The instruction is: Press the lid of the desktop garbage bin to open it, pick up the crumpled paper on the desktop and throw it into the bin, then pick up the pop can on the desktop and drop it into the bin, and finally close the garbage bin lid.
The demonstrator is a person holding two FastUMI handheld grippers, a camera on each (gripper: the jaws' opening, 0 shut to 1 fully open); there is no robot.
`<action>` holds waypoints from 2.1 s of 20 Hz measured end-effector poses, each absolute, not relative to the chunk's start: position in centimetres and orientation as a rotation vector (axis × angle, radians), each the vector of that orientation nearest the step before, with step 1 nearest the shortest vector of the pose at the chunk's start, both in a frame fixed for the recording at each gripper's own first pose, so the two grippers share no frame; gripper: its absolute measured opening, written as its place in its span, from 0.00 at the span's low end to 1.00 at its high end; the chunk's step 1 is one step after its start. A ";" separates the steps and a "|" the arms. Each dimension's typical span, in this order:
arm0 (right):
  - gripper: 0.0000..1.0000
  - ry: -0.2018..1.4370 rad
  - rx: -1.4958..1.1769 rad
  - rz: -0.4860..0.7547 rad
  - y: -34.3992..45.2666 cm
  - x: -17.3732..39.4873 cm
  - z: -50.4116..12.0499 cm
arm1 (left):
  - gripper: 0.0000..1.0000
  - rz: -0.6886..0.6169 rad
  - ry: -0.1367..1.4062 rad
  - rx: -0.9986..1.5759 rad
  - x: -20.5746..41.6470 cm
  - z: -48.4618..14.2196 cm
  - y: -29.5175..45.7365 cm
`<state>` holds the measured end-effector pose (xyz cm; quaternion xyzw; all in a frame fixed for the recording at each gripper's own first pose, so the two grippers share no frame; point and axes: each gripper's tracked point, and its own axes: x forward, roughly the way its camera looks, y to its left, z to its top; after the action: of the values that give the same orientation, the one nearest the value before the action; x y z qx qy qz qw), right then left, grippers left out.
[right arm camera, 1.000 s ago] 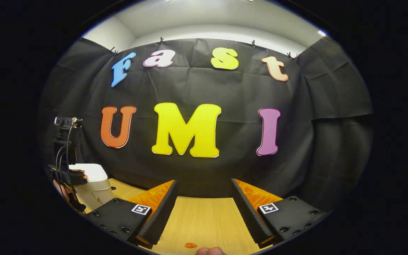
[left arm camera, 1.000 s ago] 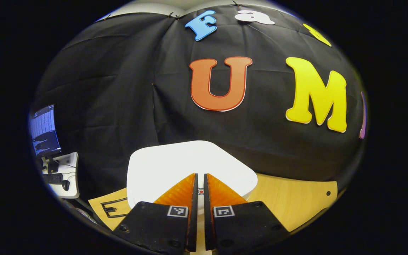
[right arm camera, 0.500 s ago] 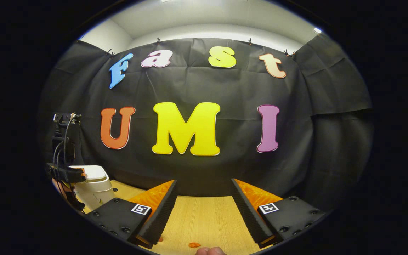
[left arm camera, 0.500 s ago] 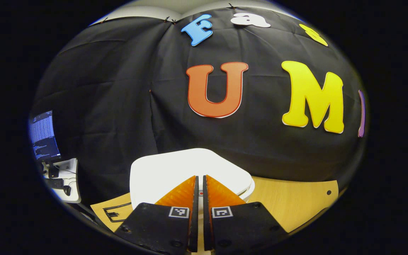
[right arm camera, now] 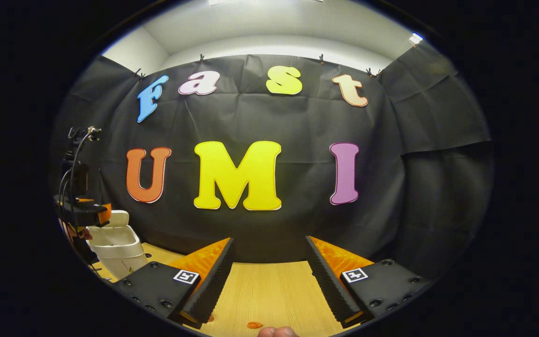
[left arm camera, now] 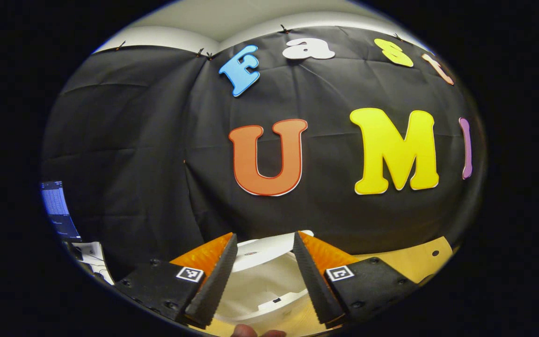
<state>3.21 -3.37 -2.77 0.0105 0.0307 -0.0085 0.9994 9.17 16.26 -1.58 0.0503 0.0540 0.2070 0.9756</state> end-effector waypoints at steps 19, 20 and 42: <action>0.94 0.055 0.052 -0.034 -5.1 0.9 -2.3 | 1.00 0.180 0.067 0.026 5.4 1.0 9.1; 0.94 0.053 0.053 -0.034 -5.2 0.9 -2.3 | 0.99 0.161 0.066 0.022 5.1 0.9 8.6; 0.95 0.398 0.030 0.142 -3.8 1.2 -22.1 | 0.99 -0.020 0.252 -0.012 -3.2 -7.3 0.6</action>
<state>1.18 -3.84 -22.10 0.0150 0.1975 0.0707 0.9776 -3.18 0.62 -7.35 -0.0062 0.1255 -0.0102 0.9920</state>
